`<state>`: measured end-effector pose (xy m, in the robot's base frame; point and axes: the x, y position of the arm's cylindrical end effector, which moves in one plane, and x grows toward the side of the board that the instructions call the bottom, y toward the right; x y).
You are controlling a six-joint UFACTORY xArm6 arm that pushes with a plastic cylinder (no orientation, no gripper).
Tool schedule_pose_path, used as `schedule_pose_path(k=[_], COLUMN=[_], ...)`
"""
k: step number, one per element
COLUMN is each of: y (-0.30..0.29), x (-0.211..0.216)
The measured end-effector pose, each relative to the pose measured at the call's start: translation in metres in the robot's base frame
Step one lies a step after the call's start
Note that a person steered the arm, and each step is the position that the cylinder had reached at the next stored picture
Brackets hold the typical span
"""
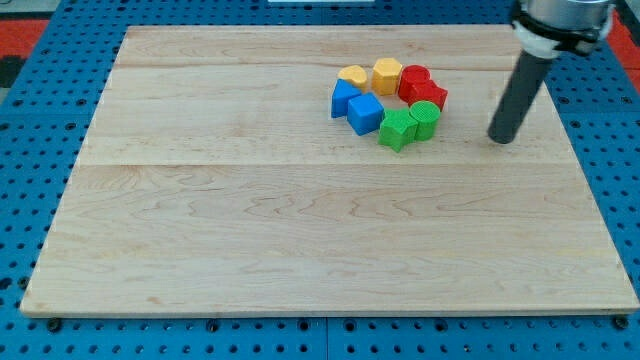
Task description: Nudge the red circle and red star towards the green circle
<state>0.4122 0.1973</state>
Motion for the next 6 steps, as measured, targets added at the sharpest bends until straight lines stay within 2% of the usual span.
schedule_pose_path(k=[1, 2, 3, 4, 5, 6], y=[-0.038, -0.04, -0.044, -0.02, -0.048, -0.123], x=[-0.022, -0.069, -0.099, -0.12, -0.171, -0.171])
